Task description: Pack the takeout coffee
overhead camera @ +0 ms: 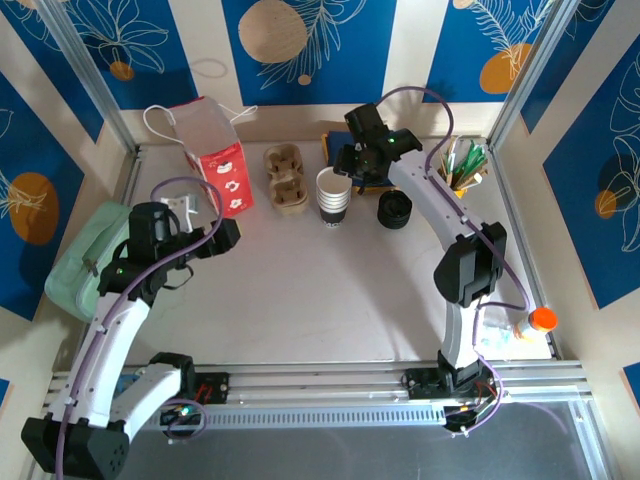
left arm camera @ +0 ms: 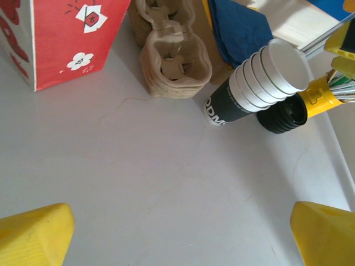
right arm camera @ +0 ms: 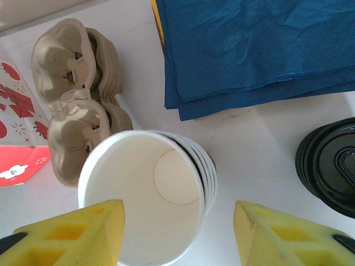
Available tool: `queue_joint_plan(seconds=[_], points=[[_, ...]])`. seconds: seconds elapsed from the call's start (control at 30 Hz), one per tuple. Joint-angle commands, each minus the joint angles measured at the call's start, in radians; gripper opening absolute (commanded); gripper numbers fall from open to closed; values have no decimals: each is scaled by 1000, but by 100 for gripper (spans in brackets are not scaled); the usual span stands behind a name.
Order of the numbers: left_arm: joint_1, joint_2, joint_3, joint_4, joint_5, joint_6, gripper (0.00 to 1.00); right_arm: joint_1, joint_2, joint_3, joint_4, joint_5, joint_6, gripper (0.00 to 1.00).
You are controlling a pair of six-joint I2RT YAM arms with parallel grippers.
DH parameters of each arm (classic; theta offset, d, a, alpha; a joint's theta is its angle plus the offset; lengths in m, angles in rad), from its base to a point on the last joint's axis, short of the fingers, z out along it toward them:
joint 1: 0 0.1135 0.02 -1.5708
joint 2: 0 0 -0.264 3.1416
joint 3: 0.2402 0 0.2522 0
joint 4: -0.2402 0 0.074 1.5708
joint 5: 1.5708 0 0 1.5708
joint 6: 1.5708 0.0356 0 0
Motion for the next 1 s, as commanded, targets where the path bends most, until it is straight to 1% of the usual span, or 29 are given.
queue_joint_plan(seconds=[0.0, 0.13, 0.23, 0.4, 0.57, 0.6, 0.67, 0.97], points=[[-11, 13, 29, -5, 31, 17, 100, -1, -16, 32, -54, 45, -5, 56], [-10, -6, 46, -40, 9, 11, 100, -1, 1, -13, -17, 22, -14, 57], [-11, -37, 29, -38, -3, -3, 100, 1, 42, -3, -26, 19, -30, 55], [-10, -79, -6, -47, -5, -29, 100, 8, 70, 8, -10, 20, -59, 47], [-11, -89, -5, -74, -15, -28, 100, 10, 86, 27, -12, 19, -71, 42], [-10, -89, -4, -76, -15, -30, 100, 10, 88, 29, -13, 19, -71, 39], [-10, -86, -1, -77, -14, -33, 100, 10, 88, 29, -11, 20, -71, 36], [-11, -77, 20, -77, -14, -44, 100, 7, 90, 12, 0, 22, -70, 31]])
